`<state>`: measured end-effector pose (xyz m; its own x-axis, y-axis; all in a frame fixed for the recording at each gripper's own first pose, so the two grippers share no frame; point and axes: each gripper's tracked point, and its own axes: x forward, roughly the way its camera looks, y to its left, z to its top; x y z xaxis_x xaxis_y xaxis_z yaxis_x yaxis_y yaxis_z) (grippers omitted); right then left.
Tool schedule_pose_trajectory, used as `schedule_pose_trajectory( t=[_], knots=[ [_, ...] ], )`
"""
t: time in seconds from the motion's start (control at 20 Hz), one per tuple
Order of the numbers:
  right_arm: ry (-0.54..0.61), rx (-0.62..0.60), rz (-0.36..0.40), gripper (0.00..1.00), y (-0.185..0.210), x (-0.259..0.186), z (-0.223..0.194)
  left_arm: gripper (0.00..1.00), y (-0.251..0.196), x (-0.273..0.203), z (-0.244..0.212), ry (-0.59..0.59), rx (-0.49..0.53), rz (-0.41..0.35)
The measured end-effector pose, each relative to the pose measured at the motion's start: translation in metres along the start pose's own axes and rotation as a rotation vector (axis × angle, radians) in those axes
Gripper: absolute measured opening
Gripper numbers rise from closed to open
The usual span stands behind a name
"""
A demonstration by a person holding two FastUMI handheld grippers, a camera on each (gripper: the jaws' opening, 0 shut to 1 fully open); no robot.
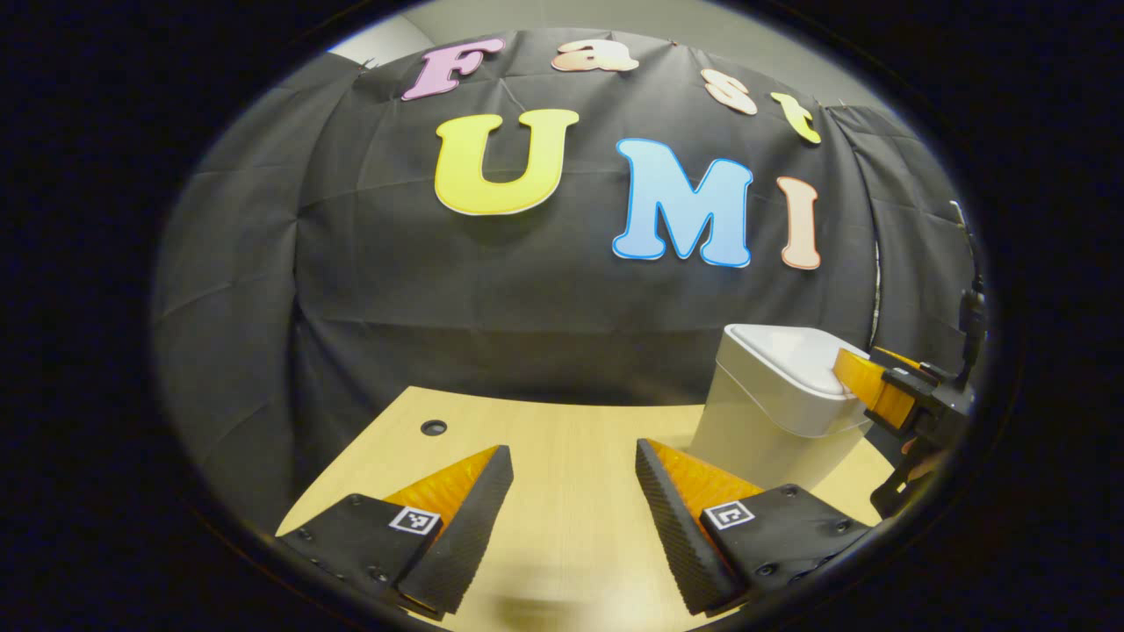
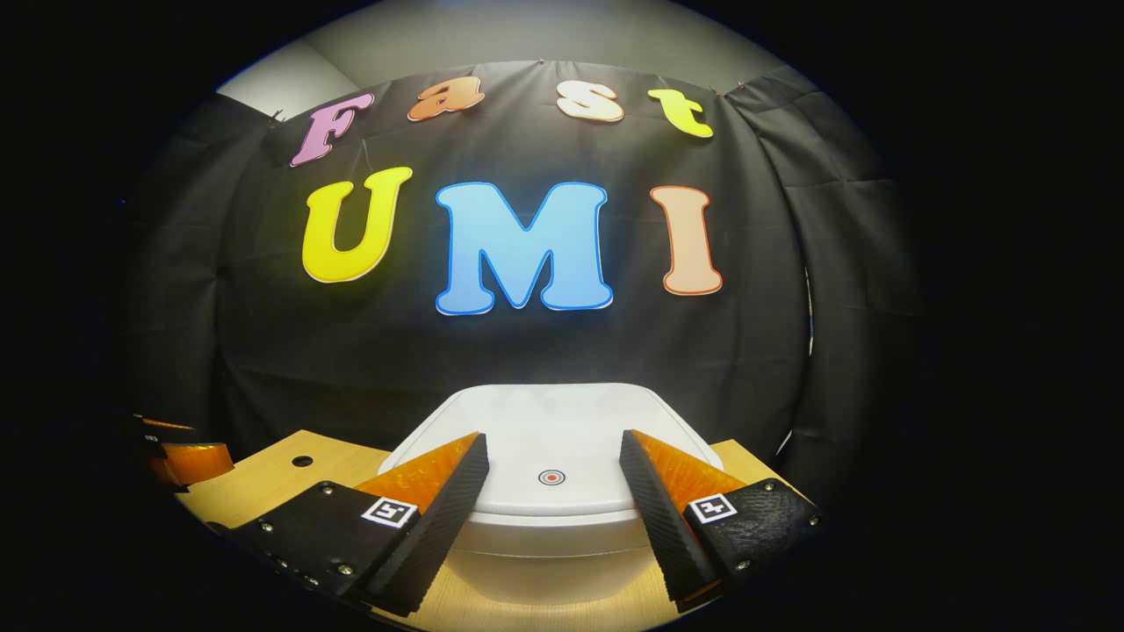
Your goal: Press the lid of the desktop garbage bin to open it, pick up the crumpled paper on the desktop and throw it into the bin, then pick up the pop can on the desktop and drop it into the bin, and finally close the garbage bin lid.
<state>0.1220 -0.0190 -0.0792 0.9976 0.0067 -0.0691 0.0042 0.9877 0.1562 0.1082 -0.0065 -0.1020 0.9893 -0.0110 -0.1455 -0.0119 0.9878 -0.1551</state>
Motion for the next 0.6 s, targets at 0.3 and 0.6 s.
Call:
schedule_pose_trajectory(
  t=[0.3,0.6],
  knots=[
    [-0.020,0.000,-0.012,0.97,0.0000,0.0003,0.0010,0.93,-0.0042,0.0027,0.0030,-0.002,0.004,-0.009],
    [-0.043,0.010,-0.016,0.96,-0.0004,-0.0004,0.0057,0.94,0.0010,-0.0007,0.0057,-0.012,0.009,-0.003]
  ],
)
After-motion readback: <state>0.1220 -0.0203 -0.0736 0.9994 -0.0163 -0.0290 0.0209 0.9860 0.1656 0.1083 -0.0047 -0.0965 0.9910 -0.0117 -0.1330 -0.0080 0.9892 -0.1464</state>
